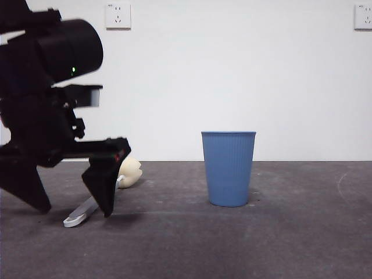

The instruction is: Pick up the cup brush,pick up the cup,insert the brush into the cup,clean the cup,put the cup brush back,put the cup back to the fixed position on the table

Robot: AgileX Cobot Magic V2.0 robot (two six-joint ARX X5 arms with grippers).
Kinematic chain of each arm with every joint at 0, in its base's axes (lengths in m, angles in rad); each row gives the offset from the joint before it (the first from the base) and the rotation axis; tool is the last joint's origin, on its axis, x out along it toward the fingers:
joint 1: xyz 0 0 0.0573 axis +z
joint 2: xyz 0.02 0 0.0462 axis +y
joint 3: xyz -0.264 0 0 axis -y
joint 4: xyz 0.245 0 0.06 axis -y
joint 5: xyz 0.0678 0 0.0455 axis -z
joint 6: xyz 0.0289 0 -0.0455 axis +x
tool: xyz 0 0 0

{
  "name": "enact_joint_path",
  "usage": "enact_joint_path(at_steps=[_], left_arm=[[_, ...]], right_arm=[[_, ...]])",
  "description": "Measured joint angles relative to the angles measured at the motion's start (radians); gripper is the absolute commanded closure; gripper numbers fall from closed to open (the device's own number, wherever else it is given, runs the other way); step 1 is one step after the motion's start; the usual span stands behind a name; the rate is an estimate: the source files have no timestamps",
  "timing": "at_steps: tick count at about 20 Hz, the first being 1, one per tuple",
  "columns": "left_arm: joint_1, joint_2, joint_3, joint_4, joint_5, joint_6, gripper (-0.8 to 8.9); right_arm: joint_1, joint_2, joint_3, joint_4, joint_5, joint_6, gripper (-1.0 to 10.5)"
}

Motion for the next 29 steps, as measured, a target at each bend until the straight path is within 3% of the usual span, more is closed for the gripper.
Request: enact_joint_path(at_steps=[1,5,7,19,29], left_arm=[[-0.003,0.006,0.001,0.003,-0.006,-0.006,2.51],[-0.003,0.006,0.001,0.003,-0.010,-0.014,6.93],[-0.004,0.006,0.001,0.005,0.012,-0.014,8.18],[-0.019,0.006,0.003,0.024,0.074,-0.028,8.22],[-0.019,-0.175,0.126,-0.146,0.076,0.007,8.22]], right_arm=[[0.000,0.000,0.000,0.000,0.000,0.000,3.8],[0.000,0.000,0.000,0.000,0.000,0.000,3.8],[0.000,0.000,0.000,0.000,0.000,0.000,3.8],[0.000,0.000,0.000,0.000,0.000,0.016,3.9],[0.000,0.008,0.000,0.029,0.000,0.037,3.9]])
